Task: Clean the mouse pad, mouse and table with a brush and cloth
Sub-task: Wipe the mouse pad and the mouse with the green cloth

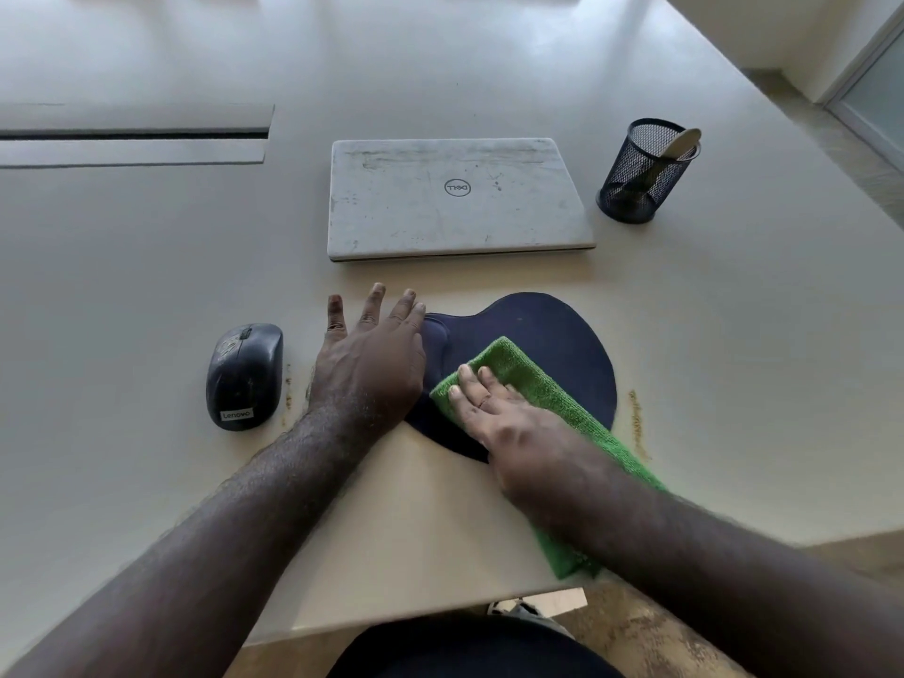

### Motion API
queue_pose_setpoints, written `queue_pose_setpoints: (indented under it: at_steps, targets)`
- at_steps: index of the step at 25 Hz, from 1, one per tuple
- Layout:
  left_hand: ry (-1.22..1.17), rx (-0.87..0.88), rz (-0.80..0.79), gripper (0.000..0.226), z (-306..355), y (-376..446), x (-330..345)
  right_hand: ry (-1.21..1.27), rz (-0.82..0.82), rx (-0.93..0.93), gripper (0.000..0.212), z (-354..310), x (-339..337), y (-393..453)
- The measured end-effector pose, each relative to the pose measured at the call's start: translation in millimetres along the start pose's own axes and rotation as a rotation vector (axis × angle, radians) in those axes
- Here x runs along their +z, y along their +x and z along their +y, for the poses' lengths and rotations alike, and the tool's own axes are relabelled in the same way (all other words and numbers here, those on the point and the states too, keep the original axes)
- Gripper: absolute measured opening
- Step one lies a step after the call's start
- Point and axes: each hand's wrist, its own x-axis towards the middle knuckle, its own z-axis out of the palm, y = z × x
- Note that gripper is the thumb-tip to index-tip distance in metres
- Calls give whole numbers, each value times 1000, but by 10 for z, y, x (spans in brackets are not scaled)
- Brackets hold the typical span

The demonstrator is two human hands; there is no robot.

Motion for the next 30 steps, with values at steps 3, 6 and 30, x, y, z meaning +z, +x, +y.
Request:
queue_pose_setpoints:
  at_steps: [3,6,30]
  targets:
    - [3,2,-18,60,-2,6,4,-4,90,83,77,176,-193,214]
    - [18,0,-19,62,-7,8,6,-55,170,221,70,126,-339,464]
    - [-14,12,-133,55,7,8,-74,-92,219,126,61,73,-204,107]
